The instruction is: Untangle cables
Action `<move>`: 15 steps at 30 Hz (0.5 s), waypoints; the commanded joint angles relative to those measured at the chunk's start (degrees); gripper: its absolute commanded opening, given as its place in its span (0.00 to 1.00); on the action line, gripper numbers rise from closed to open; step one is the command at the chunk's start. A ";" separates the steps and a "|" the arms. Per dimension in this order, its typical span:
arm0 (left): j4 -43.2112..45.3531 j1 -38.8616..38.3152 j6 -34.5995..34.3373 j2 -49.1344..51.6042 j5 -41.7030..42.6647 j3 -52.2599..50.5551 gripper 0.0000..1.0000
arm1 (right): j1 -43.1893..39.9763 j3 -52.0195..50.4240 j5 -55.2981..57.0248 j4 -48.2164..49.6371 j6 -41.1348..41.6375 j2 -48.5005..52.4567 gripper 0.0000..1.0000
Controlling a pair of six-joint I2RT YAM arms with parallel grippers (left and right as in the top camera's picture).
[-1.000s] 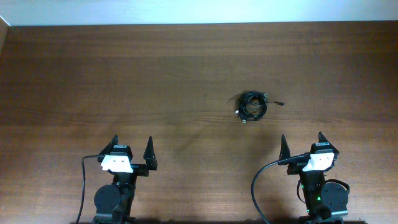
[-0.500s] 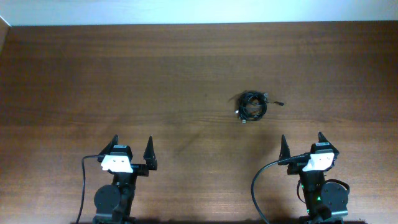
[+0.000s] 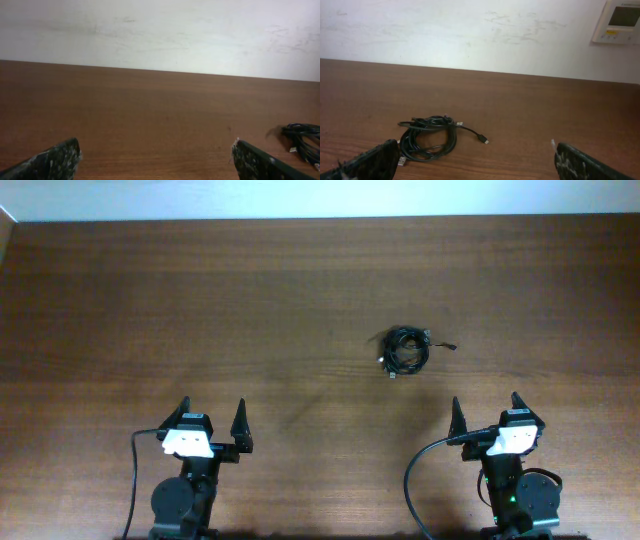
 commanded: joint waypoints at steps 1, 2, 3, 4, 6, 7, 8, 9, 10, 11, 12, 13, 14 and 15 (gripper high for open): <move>0.39 -0.17 0.92 -0.11 0.52 -0.11 0.99 | -0.46 -0.26 -0.52 -0.48 -0.39 -0.33 0.98; 0.42 -0.17 0.90 -0.11 0.39 -0.11 0.99 | -0.46 -0.26 -0.52 -0.48 -0.39 -0.33 0.99; 0.46 -0.17 0.90 -0.11 0.42 -0.11 0.99 | -0.46 -0.26 -0.52 -0.48 -0.39 -0.33 0.98; 0.81 -0.17 0.90 -0.11 0.42 -0.07 0.99 | -0.46 -0.26 -0.52 -0.48 -0.39 -0.33 0.99; 0.79 -0.17 0.90 -0.11 0.74 0.90 0.99 | -0.46 -0.26 -0.52 -0.48 -0.39 -0.33 0.99; 0.79 -0.17 0.87 -0.11 1.38 2.25 0.99 | -0.46 -0.26 -0.52 -0.48 -0.39 -0.33 0.98; 0.46 -0.17 0.90 -0.11 1.51 4.11 0.99 | -0.46 -0.26 -0.52 -0.48 -0.39 -0.33 0.98; -0.22 -0.17 0.90 -0.11 1.49 5.86 0.99 | -0.46 -0.26 -0.52 -0.48 -0.39 -0.33 0.99; -1.92 -0.17 0.90 -0.04 1.49 8.48 0.99 | -0.46 -0.26 -0.52 -0.48 -0.39 -0.33 0.98; -3.82 -0.17 0.90 0.17 1.49 10.86 0.99 | -0.46 -0.26 -0.50 -0.48 -0.39 -0.33 0.99; -5.64 -0.17 0.90 0.48 1.49 13.11 0.99 | -0.46 -0.26 -0.50 -0.48 -0.39 -0.33 0.99; -7.10 -0.17 0.90 1.01 1.49 15.67 0.99 | -0.46 -0.26 -0.52 -0.48 -0.39 -0.33 0.98; -7.76 -0.17 0.90 1.36 1.51 17.44 0.99 | -0.46 -0.26 -0.52 -0.48 -0.39 -0.33 0.99; -8.41 -0.17 0.90 1.42 1.49 19.02 0.99 | -0.46 -0.26 -0.52 -0.48 -0.39 -0.33 0.98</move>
